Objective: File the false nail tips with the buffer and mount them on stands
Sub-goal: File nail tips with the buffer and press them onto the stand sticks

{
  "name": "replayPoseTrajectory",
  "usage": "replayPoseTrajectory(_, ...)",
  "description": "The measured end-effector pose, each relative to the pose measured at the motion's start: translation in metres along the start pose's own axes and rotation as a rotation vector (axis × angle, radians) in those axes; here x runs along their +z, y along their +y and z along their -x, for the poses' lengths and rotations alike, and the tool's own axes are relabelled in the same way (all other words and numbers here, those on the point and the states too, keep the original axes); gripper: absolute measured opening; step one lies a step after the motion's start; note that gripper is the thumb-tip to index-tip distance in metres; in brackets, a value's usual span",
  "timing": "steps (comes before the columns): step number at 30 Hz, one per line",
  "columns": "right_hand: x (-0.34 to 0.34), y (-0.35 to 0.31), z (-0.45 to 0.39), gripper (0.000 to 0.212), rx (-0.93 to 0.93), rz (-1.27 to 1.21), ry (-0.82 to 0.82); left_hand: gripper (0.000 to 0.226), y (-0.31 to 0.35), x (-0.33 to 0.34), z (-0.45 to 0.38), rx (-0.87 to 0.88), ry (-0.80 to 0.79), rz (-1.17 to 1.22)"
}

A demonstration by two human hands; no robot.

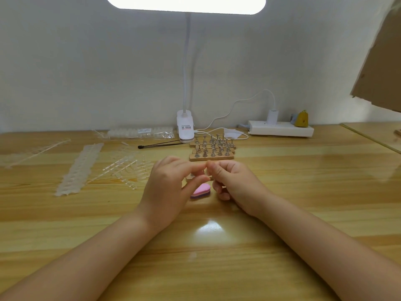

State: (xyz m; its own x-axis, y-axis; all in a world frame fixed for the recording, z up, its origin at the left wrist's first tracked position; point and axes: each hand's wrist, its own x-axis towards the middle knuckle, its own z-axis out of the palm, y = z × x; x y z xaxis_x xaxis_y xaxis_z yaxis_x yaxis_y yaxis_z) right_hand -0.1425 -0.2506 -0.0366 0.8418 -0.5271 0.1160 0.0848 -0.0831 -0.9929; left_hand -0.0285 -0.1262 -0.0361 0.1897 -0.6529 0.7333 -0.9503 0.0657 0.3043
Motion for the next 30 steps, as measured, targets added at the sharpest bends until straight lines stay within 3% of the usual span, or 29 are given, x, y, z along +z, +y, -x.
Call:
replayPoseTrajectory(5,0.003,0.001,0.001,0.037,-0.014,0.094,0.046,0.021,0.001,0.001,0.001,-0.064,0.002,0.058)
replayPoseTrajectory(9,0.006,-0.001,0.002,0.041,-0.04,0.07,0.177,0.018,0.0,0.002,0.0,-0.103,0.027,-0.002)
replayPoseTrajectory(14,-0.012,0.0,0.005,0.038,-0.277,0.675,0.456,0.016,-0.014,0.001,0.0,-0.229,0.08,-0.145)
replayPoseTrajectory(17,-0.016,0.001,0.007,0.03,-0.298,1.159,0.427,0.018,-0.02,0.002,0.0,-0.291,0.039,-0.206)
replayPoseTrajectory(19,-0.017,0.002,0.007,0.03,-0.284,1.333,0.398,0.019,-0.021,0.004,0.001,-0.32,0.008,-0.216)
replayPoseTrajectory(24,-0.019,0.001,0.002,0.036,-0.178,1.482,0.368,0.018,-0.021,0.008,0.002,-0.339,-0.072,-0.209)
replayPoseTrajectory(30,-0.022,0.005,-0.002,0.038,-0.123,1.436,0.355,0.018,-0.018,0.01,0.003,-0.264,-0.123,-0.257)
